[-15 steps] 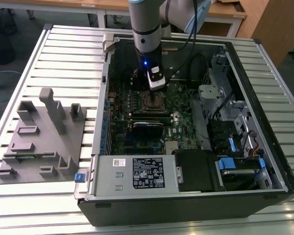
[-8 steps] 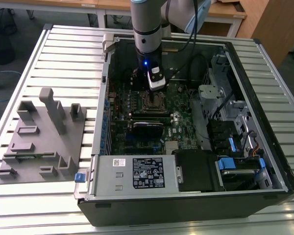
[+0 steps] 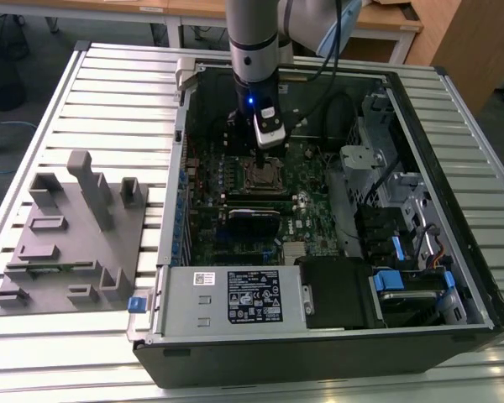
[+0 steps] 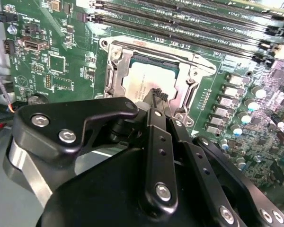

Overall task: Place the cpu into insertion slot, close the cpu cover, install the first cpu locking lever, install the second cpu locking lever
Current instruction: 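Install the first cpu locking lever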

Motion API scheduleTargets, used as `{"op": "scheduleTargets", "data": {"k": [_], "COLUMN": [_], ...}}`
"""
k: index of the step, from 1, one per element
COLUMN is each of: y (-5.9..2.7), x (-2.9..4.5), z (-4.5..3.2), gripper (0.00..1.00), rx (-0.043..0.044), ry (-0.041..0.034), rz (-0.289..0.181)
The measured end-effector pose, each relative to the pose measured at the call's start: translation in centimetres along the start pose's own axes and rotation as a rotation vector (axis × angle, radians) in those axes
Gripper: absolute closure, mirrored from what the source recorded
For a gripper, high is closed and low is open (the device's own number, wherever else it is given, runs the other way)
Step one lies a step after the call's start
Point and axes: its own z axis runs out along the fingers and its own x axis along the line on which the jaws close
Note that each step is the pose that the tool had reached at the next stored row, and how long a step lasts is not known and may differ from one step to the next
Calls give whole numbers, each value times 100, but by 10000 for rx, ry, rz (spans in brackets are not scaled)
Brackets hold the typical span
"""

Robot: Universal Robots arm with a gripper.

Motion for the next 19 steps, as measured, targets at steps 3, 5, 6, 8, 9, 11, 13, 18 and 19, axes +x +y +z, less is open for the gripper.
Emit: {"op": "scheduleTargets", "data": {"k": [3, 5, 6, 8, 9, 11, 13, 18, 19], "y": [1, 1, 2, 4, 5, 7, 6, 24, 51], "x": [-2, -3, -7, -14, -17, -22, -21, -73, -153], "z": [-1, -1, 2, 8, 11, 13, 12, 23, 37], "gripper": [90, 90, 90, 90, 90, 90, 90, 90, 90], "rx": [3, 15, 60, 174, 231, 309, 320, 338, 370], "ry": [14, 49, 178, 515, 687, 913, 940, 1002, 1096], "rz": [1, 0, 3, 10, 14, 19, 21, 19, 20]}}
